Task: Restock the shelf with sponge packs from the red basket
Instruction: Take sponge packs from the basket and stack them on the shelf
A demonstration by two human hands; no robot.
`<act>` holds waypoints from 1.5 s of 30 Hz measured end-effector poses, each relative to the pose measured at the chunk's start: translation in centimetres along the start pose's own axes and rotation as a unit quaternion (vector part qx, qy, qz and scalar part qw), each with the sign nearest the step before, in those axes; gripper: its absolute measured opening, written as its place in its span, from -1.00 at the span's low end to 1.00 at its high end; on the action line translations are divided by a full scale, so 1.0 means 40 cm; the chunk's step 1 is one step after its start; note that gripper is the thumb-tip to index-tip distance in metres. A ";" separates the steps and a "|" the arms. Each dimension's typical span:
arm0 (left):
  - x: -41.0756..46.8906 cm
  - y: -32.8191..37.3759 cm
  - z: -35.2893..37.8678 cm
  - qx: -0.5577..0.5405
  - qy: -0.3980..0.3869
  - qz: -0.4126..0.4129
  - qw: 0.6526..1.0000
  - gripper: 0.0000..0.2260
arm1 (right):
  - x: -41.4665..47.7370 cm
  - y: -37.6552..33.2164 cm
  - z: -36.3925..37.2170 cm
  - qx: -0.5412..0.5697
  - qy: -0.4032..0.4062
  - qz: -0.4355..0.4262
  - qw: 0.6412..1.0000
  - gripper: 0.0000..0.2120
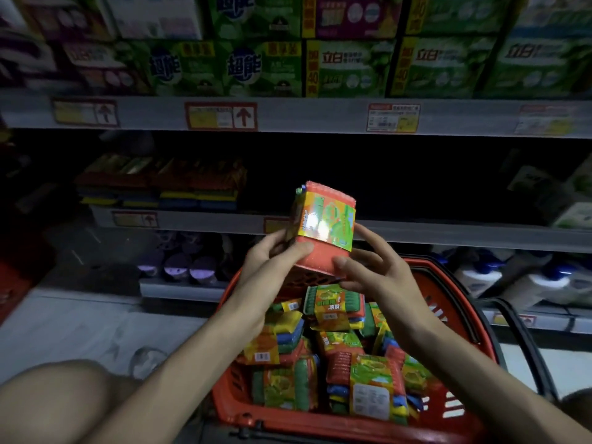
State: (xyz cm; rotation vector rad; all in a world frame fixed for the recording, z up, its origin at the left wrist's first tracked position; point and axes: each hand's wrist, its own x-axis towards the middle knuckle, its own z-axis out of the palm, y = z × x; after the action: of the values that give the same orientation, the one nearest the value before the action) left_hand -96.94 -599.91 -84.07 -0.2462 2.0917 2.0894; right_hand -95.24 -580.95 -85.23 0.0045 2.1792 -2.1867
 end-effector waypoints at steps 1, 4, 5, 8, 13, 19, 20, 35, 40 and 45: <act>0.000 0.002 -0.009 -0.006 0.014 -0.005 1.000 -0.67 | 0.004 0.002 -0.001 -0.001 -0.005 0.014 1.000 -0.57; -0.002 0.001 -0.040 -0.023 0.053 -0.034 0.998 -0.67 | 0.022 0.042 -0.001 -0.060 -0.020 0.073 0.995 -0.77; -0.005 -0.001 -0.051 -0.034 0.060 -0.045 0.997 -0.70 | 0.026 0.064 0.003 -0.117 -0.032 0.077 0.990 -0.76; -0.017 -0.011 -0.083 -0.085 0.087 -0.085 0.989 -0.77 | 0.023 0.152 0.036 -0.331 -0.111 0.035 0.937 -0.49; -0.026 -0.027 -0.121 -0.151 0.124 -0.126 0.973 -0.89 | -0.017 0.284 0.137 -0.538 -0.295 -0.141 0.777 -0.12; -0.024 -0.031 -0.130 -0.173 0.137 -0.129 0.967 -0.88 | -0.019 0.351 0.161 -0.623 -0.304 -0.260 0.672 -0.23; -0.024 -0.030 -0.126 -0.174 0.137 -0.129 0.967 -0.88 | -0.012 0.352 0.161 -0.626 -0.282 -0.262 0.678 -0.29; 0.000 -0.023 -0.142 -0.242 0.187 -0.092 0.948 -0.72 | 0.062 0.162 0.042 0.132 0.029 0.303 0.943 -0.70; -0.009 -0.035 -0.118 -0.256 0.174 -0.083 0.947 -0.77 | 0.046 0.085 0.022 0.163 0.020 0.241 0.957 -0.67; -0.017 -0.041 -0.084 -0.263 0.184 -0.029 0.947 -0.77 | 0.016 0.053 0.033 0.175 -0.029 0.188 0.966 -0.46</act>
State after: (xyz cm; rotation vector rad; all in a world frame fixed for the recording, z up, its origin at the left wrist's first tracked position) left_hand -95.93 -603.29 -85.50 -0.8116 1.6018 2.6927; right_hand -95.74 -582.29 -87.35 0.3341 1.5734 -2.2667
